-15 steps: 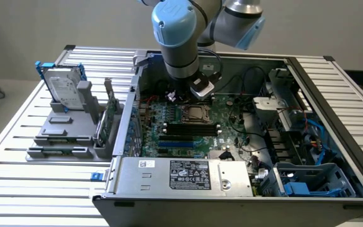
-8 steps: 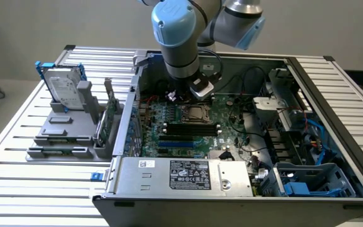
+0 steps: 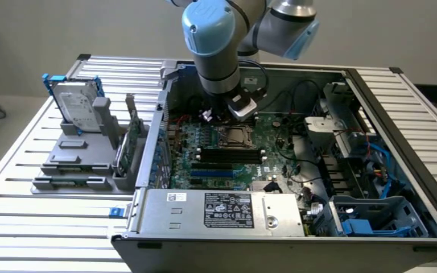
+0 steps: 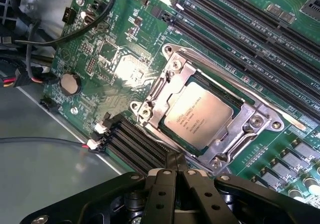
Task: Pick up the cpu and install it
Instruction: 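Install the first cpu locking lever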
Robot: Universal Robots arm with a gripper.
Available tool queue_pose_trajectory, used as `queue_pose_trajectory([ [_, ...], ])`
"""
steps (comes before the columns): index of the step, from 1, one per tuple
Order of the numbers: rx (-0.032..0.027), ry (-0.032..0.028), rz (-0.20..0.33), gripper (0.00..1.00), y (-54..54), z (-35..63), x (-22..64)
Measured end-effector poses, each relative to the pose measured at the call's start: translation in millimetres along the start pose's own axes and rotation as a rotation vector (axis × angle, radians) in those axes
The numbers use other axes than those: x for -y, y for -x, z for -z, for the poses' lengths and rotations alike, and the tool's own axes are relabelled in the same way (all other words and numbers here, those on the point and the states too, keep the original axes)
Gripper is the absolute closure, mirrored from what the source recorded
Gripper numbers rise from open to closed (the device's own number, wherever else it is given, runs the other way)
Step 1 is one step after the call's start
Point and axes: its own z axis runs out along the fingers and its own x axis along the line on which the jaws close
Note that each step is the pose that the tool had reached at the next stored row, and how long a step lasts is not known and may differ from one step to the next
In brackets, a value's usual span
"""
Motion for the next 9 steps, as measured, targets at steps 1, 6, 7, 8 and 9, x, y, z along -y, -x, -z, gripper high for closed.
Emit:
queue_pose_trajectory([
  [1,-0.0007,0.0017,-0.005,0.89,-0.2,-0.1,0.1],
  [6,-0.0042,0.0097,-0.026,0.89,-1.2,-0.7,0.2],
  [7,-0.0049,0.0113,-0.031,0.89,-1.4,-0.9,0.2],
  [8,-0.0056,0.0129,-0.035,0.89,-1.6,-1.0,0.1],
  [9,-0.0063,0.0147,-0.040,0.89,-1.9,-1.1,0.1],
])
